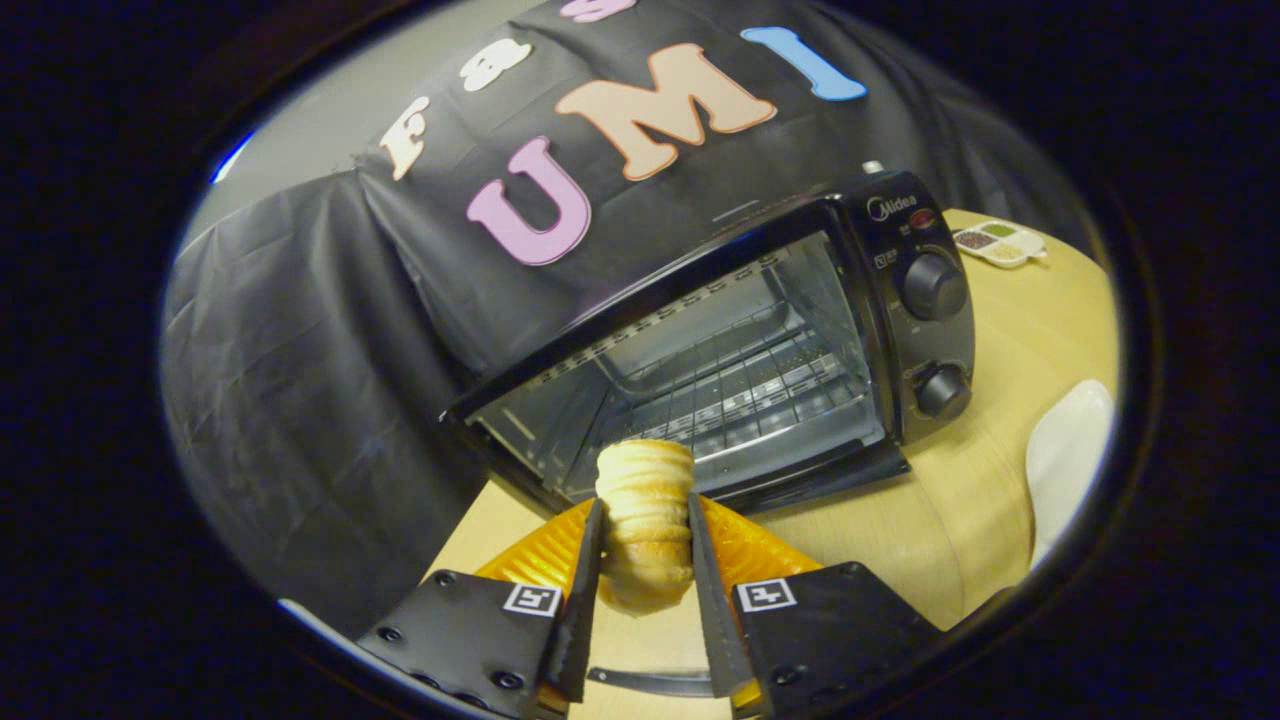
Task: Open the toaster oven, put the food inside, and close the toaster oven door.
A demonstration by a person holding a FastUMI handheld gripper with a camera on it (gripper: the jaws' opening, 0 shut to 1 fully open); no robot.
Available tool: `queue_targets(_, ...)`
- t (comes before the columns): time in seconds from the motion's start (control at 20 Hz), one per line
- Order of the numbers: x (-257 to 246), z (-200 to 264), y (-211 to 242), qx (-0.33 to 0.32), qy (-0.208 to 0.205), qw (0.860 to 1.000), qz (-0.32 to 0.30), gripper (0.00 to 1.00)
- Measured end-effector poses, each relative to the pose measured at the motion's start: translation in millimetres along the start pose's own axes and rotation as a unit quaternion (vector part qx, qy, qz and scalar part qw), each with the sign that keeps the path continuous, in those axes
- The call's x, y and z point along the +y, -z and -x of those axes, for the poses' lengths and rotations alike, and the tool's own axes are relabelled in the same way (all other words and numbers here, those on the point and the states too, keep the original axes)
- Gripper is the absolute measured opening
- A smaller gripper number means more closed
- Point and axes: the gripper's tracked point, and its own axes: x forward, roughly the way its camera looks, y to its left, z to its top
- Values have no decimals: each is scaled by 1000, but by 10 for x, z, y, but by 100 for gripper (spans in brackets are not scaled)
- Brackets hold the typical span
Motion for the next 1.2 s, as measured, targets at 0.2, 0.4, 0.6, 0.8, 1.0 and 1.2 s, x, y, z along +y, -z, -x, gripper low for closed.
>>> queue_targets(0.2,-38,-284,-212,-36,32,996,-72,49)
queue_targets(0.4,-126,-421,-497,-93,59,983,-149,49)
queue_targets(0.6,-168,-523,-576,-112,70,973,-188,49)
queue_targets(0.8,-171,-558,-608,-119,72,975,-172,49)
queue_targets(1.0,-143,-575,-564,-104,61,980,-156,66)
queue_targets(1.2,-155,-551,-562,-111,54,985,-125,88)
